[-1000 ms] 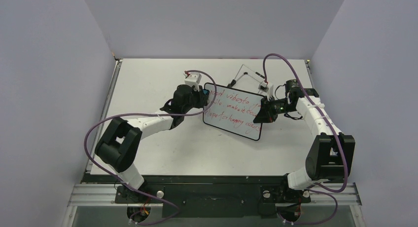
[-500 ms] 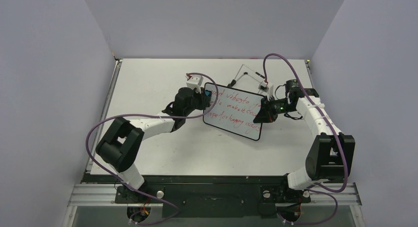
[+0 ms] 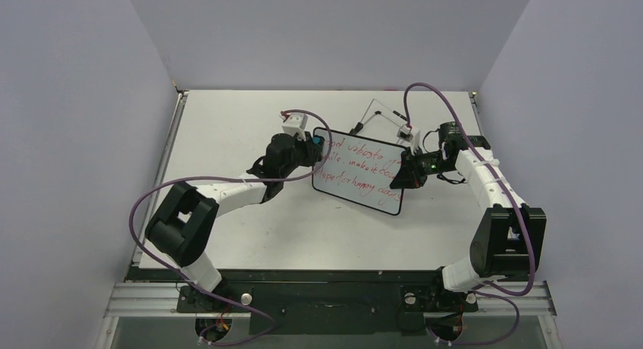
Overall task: Erase the whiteboard
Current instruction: Erase the whiteboard at the center of the board.
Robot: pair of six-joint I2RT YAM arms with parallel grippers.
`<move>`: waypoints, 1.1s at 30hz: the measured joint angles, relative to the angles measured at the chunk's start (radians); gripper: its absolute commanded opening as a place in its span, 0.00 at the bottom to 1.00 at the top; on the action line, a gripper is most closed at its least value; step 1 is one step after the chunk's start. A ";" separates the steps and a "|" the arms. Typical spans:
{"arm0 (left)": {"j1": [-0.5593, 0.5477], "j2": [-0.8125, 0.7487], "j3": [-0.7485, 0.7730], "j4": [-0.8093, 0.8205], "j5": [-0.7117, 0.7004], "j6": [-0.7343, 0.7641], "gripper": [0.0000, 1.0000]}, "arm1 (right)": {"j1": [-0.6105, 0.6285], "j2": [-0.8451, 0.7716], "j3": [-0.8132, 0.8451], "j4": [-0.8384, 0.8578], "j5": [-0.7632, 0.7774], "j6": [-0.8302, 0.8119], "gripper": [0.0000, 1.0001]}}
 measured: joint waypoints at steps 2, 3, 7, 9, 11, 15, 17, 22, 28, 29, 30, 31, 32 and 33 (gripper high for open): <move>0.011 0.000 -0.024 0.030 -0.004 -0.010 0.00 | 0.002 0.000 0.001 0.000 0.000 -0.004 0.00; 0.014 0.001 -0.037 0.043 -0.005 -0.013 0.00 | 0.003 0.000 0.002 -0.001 0.000 -0.005 0.00; -0.005 0.004 -0.084 0.078 -0.027 -0.020 0.00 | 0.003 0.000 0.002 -0.002 0.000 -0.005 0.00; -0.016 0.006 -0.084 0.078 -0.038 -0.019 0.00 | 0.003 0.001 0.002 -0.002 0.000 -0.003 0.00; -0.021 0.006 -0.080 0.075 -0.048 -0.019 0.00 | 0.003 0.001 0.002 -0.002 0.000 -0.003 0.00; -0.021 0.006 -0.043 0.026 -0.050 -0.013 0.00 | 0.003 0.002 0.003 0.000 -0.001 -0.003 0.00; -0.014 0.006 -0.011 0.008 -0.045 -0.011 0.00 | 0.003 0.002 0.003 0.001 0.000 -0.004 0.00; 0.013 0.006 0.025 0.014 -0.021 -0.013 0.00 | 0.003 0.002 0.003 0.003 0.001 -0.008 0.00; 0.014 0.018 0.000 0.074 -0.005 -0.032 0.00 | 0.003 0.006 0.004 0.002 -0.003 -0.005 0.00; 0.008 0.018 -0.007 0.087 -0.009 -0.034 0.00 | 0.003 0.006 0.004 0.002 -0.003 -0.005 0.00; 0.002 0.019 -0.012 0.093 -0.014 -0.034 0.00 | 0.003 0.006 0.004 0.002 -0.003 -0.005 0.00; -0.009 0.019 -0.014 0.095 -0.021 -0.034 0.00 | 0.003 0.006 0.004 0.002 -0.003 -0.004 0.00; -0.021 0.019 -0.015 0.096 -0.027 -0.034 0.00 | 0.003 0.006 0.004 0.002 -0.003 -0.003 0.00; -0.032 0.019 -0.016 0.097 -0.031 -0.034 0.00 | 0.003 0.006 0.004 0.002 -0.003 -0.001 0.00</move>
